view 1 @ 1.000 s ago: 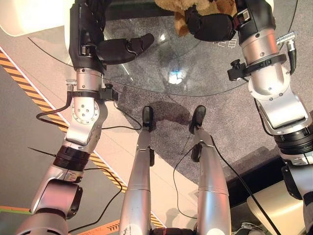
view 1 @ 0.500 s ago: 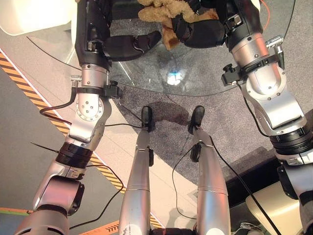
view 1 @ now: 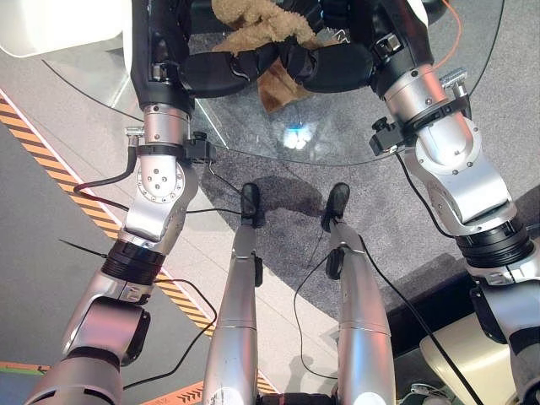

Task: Wipe the table with a cloth and put it in the basket.

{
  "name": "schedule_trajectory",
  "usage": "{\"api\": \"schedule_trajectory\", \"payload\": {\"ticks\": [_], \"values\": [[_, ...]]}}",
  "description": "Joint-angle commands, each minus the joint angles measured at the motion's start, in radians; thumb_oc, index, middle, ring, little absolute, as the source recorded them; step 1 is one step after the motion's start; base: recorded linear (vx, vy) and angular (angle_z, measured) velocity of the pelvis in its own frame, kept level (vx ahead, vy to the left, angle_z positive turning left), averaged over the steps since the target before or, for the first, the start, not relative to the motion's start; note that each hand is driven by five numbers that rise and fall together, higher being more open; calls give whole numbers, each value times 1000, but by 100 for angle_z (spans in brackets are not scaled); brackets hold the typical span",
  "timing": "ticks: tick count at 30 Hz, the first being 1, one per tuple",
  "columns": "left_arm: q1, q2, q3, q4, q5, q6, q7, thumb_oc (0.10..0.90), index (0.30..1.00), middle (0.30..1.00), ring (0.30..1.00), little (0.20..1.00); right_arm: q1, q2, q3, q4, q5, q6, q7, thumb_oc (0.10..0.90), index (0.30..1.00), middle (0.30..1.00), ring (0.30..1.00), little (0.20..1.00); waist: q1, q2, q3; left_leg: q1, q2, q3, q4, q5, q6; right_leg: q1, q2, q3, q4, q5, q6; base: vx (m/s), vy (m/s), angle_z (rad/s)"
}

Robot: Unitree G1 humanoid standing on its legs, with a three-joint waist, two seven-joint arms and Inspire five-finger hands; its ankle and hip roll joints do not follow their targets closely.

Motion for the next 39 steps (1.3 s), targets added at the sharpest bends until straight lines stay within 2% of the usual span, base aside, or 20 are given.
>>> {"api": "schedule_trajectory", "payload": {"ticks": [1, 14, 26, 39], "values": [[-91, -1, 38, -64, 83, -60, 28, 800, 900, 900, 900, 900, -108, 49, -49, -234, 71, -180, 27, 100, 300, 300, 300, 200, 11, -18, -26, 10, -6, 62, 46, -15, 52, 78, 60, 59, -34, 22, 35, 0, 0, 0], [-134, 8, 14, -6, 89, -12, 33, 800, 900, 900, 900, 900, -148, 46, -40, -212, 91, -200, 29, 100, 300, 300, 300, 200, 7, -20, -26, 16, -3, 62, 49, -17, 51, 80, 58, 60, -31, 24, 36, 0, 0, 0], [-144, 26, 7, 53, 79, -1, 24, 800, 900, 900, 900, 900, -185, 29, -42, -195, 99, -243, 19, 100, 300, 300, 300, 200, 8, -23, -26, 18, -1, 59, 57, -22, 51, 86, 57, 56, -26, 19, 34, 0, 0, 0], [-156, 37, -3, 122, 59, -2, -2, 800, 900, 900, 900, 900, -235, 21, -27, -199, 131, -247, 31, 100, 300, 300, 300, 200, 8, -28, -26, 20, 1, 55, 69, -28, 50, 88, 59, 57, -18, 17, 31, 0, 0, 0]]}}
